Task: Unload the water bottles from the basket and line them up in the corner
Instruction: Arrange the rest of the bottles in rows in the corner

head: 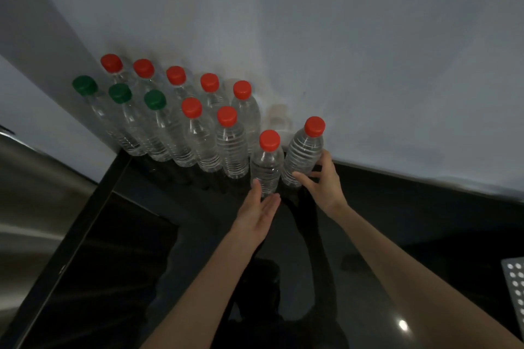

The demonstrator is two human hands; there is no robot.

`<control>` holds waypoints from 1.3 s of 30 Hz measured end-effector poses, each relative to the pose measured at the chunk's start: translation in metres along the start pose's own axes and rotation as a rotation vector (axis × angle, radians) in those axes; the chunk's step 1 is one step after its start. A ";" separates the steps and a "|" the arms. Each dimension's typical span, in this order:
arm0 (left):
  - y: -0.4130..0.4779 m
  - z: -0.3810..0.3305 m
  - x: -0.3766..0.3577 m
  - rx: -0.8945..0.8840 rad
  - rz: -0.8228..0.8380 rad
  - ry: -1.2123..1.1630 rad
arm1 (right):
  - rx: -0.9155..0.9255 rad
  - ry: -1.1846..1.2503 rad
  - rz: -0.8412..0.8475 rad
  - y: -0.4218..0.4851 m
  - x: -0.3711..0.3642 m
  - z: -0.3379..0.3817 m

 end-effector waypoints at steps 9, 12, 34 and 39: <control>0.027 -0.009 0.000 -0.064 0.070 -0.028 | 0.026 0.045 0.066 0.039 -0.022 0.023; 0.033 -0.010 -0.001 -0.050 0.073 -0.033 | 0.048 0.078 0.027 0.047 -0.022 0.035; 0.005 -0.023 -0.017 -0.022 0.054 0.008 | -0.201 0.145 0.376 0.018 -0.019 0.050; -0.029 -0.037 -0.013 -0.084 0.108 0.290 | -0.099 0.005 0.249 -0.023 0.017 0.062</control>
Point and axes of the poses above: each hand's wrist, its own y-axis towards the middle knuckle, its own x-axis out of the back of the hand, z = x × y, the point moved 7 cm from there along y, towards the middle knuckle, and after that the axes turned 12 degrees about -x, right-handed, at the moved point
